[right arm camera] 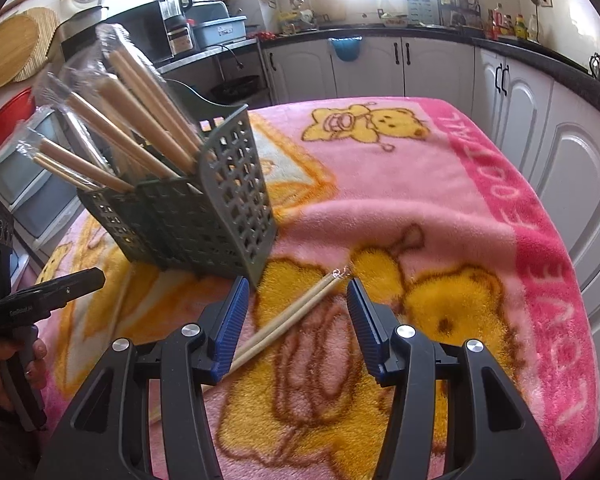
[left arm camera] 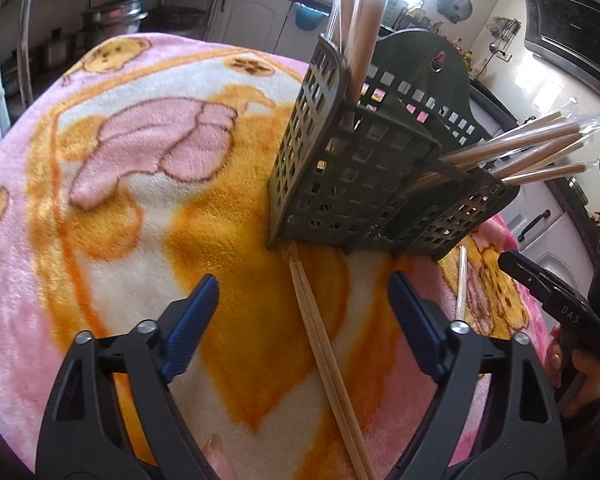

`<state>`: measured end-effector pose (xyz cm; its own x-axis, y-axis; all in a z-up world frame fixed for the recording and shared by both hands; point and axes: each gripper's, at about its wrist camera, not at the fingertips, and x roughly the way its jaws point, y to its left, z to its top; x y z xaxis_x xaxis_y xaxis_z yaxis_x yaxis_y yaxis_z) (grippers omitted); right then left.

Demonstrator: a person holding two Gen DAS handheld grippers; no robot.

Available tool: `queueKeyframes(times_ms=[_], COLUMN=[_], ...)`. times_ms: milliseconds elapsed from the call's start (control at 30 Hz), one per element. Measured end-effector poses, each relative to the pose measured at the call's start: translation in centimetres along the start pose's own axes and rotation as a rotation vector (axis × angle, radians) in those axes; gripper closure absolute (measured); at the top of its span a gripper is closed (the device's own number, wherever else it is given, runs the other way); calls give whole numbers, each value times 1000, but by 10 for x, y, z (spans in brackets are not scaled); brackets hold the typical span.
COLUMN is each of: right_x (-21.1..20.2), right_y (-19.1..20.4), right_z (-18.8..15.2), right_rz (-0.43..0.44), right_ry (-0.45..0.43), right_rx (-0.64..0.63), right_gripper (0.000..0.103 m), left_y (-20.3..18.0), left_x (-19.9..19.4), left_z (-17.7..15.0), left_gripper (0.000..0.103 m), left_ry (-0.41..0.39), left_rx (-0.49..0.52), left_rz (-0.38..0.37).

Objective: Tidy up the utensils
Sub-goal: 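Move both open tools down toward the last chopsticks on the blanket, then close the left tool on a wooden chopstick while the right tool grasps a wrapped pair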

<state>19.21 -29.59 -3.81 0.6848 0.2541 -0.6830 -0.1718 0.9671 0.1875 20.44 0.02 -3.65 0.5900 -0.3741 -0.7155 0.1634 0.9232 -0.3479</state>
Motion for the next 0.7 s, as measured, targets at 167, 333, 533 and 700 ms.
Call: queueKeyframes(times_ms=[167,333,533,700], right_x=[8,21,38,55], right_y=[-4,-9,-17,-29], right_z=[2,4,11,18], right_rz=[-5,-5,-13,-20], right_ry=[21,60,88,126], right_rx=[5,17,47,101], right_gripper=[54,54,54,54], left_y=[-6,-7,-2,8], left_x=[12,25,31,31], left_z=[2,2,4,6], left_gripper=[43,54,66,84], left_ry=[29,51,44,37], left_rx=[-1,-8,-28,-45], left_rz=[-2,15,37,49])
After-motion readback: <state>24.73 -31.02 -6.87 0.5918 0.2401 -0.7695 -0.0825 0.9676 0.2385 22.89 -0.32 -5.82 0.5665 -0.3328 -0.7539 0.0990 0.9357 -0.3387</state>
